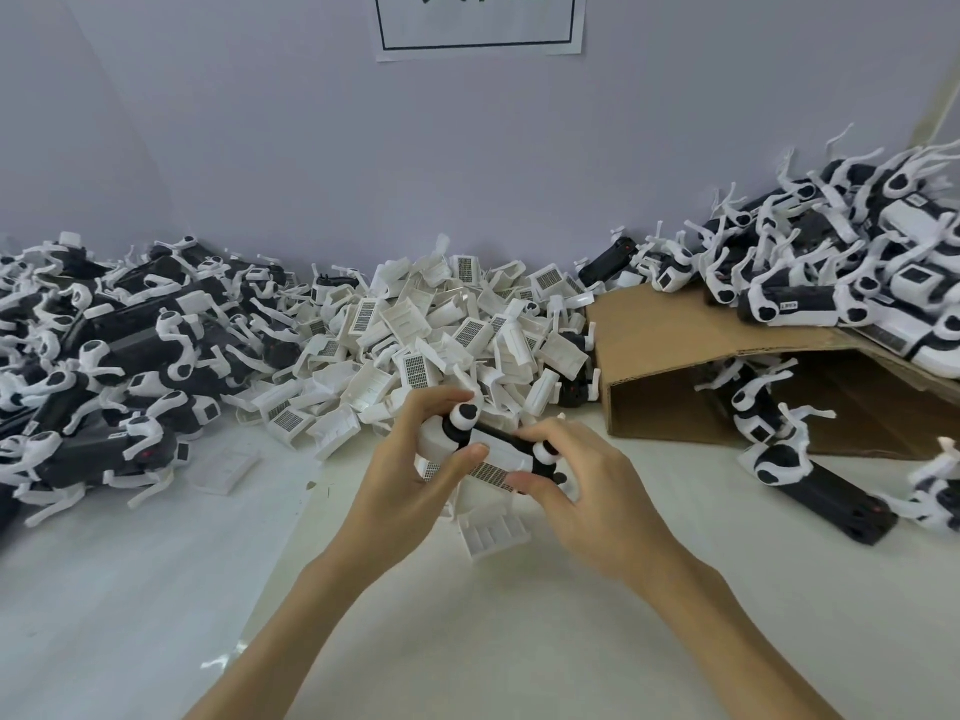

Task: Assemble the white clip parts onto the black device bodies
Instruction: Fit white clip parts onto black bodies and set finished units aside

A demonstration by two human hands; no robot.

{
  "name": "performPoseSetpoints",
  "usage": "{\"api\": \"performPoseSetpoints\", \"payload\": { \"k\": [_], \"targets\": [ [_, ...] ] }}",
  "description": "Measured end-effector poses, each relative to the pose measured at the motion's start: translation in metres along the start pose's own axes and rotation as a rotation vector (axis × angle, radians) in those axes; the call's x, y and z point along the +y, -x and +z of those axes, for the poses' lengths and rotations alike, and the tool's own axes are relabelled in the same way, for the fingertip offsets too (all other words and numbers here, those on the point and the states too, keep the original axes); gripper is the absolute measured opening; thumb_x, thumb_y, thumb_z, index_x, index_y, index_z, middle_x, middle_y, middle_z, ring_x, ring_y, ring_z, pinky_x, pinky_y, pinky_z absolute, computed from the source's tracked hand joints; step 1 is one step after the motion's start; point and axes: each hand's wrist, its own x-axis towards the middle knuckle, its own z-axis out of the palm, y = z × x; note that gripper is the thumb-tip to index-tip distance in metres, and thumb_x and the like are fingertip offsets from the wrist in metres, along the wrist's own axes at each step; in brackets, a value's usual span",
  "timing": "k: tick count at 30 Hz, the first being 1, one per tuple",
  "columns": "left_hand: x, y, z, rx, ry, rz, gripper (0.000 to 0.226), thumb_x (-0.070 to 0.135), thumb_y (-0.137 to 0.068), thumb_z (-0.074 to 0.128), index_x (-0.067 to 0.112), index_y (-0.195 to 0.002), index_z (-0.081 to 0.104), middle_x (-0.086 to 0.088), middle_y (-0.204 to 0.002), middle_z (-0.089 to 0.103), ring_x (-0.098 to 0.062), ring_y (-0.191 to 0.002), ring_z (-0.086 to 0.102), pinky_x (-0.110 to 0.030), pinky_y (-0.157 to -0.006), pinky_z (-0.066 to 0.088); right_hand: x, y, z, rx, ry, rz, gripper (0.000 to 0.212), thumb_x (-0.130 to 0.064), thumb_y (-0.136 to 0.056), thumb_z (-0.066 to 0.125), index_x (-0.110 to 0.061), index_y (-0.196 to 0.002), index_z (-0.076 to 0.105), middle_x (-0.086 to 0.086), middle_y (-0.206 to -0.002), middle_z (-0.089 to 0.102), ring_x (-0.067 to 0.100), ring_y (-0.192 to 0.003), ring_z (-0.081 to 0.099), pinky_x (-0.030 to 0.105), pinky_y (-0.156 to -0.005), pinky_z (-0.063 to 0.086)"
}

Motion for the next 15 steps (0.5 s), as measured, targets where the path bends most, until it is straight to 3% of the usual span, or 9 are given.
{"api": "performPoseSetpoints", "payload": {
  "k": [5,8,15],
  "targets": [
    [-0.0012,0.0017,-0.0004,0.020,-0.010,-0.001,0.034,0.028,-0.098,0.071,0.034,-0.129,0.060,0.011,-0.118,0.068,-0.020,-0.118,0.065,-0.019,-0.097,0.049,-0.0016,0.0010,0.0028,-0.114,-0.121,0.064,0.028,-0.036,-0.099,0.068,-0.029,-0.126,0.065,-0.014,-0.116,0.066,0.006,-0.112,0.060,0.024,-0.092,0.049],
    [-0.0009,0.0033,0.0026,0.001,-0.044,0.019,0.034,0.025,-0.098,0.072,0.032,-0.128,0.060,0.013,-0.120,0.067,-0.016,-0.119,0.064,-0.015,-0.098,0.046,-0.0034,0.0018,0.0046,-0.151,-0.156,0.070,0.038,-0.041,-0.099,0.067,-0.029,-0.135,0.064,-0.015,-0.124,0.065,0.004,-0.122,0.056,0.025,-0.101,0.045],
    [-0.0007,0.0029,0.0066,0.028,-0.048,0.031,0.031,0.026,-0.097,0.072,0.030,-0.127,0.062,0.011,-0.116,0.068,-0.022,-0.113,0.066,-0.025,-0.094,0.052,-0.0043,-0.0009,0.0017,-0.099,-0.104,0.050,0.033,-0.034,-0.097,0.072,-0.031,-0.130,0.072,-0.011,-0.110,0.073,0.009,-0.105,0.063,0.033,-0.090,0.051]
  ]
}}
